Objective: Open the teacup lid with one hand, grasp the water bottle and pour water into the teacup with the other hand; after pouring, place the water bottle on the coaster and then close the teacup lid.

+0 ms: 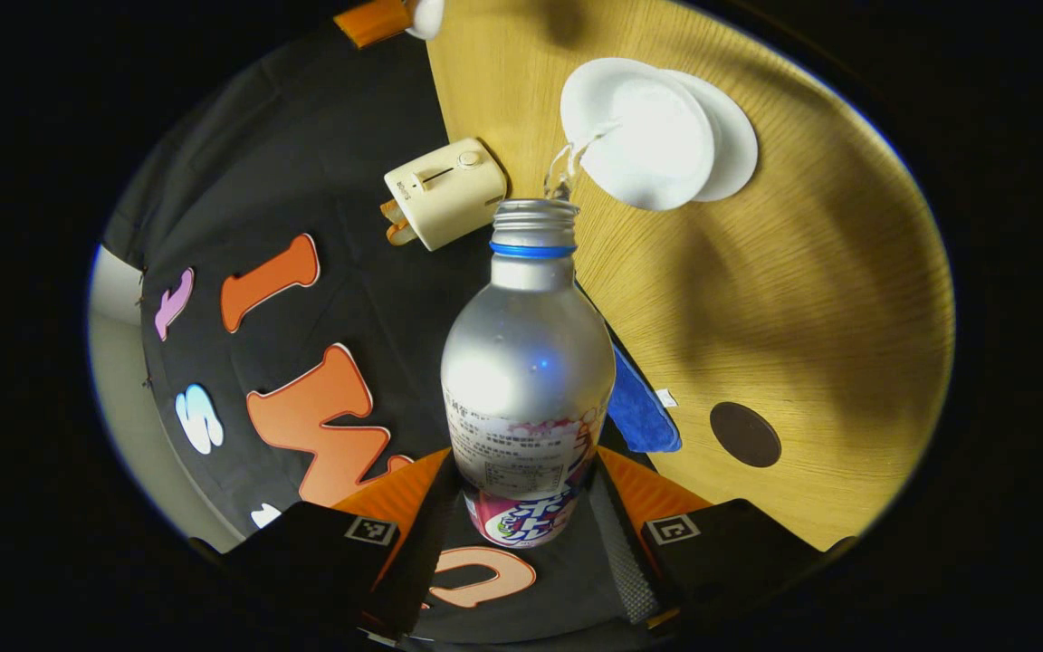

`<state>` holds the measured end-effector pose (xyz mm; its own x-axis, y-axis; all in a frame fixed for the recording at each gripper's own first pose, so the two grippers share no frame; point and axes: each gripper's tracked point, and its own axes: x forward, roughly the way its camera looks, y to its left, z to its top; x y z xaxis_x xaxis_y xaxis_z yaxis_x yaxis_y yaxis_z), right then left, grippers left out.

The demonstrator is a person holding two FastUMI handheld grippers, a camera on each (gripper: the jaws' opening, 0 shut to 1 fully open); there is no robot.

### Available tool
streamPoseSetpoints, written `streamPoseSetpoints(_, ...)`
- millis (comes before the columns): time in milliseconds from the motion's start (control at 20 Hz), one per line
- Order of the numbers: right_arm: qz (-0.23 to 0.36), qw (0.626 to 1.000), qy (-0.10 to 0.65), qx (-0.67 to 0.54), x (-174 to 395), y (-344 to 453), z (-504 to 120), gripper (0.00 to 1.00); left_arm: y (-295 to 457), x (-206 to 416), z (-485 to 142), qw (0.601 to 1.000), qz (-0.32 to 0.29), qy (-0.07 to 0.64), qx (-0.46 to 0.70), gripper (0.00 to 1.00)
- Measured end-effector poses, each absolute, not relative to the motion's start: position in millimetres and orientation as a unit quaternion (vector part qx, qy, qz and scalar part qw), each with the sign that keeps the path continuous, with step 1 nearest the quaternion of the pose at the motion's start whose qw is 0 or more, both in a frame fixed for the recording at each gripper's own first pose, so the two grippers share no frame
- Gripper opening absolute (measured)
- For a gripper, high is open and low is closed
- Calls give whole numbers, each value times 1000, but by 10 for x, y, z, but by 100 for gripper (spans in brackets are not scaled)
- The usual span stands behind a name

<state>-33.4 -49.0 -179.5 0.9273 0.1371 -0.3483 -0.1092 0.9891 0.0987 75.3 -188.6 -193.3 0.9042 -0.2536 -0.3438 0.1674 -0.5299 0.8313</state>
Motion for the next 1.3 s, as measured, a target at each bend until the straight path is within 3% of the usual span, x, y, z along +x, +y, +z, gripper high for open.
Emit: streamPoseSetpoints(1300,81,979,184,29,-363,-412,-1805,20,-2069,664,-1814,432,-206,-74,875,85)
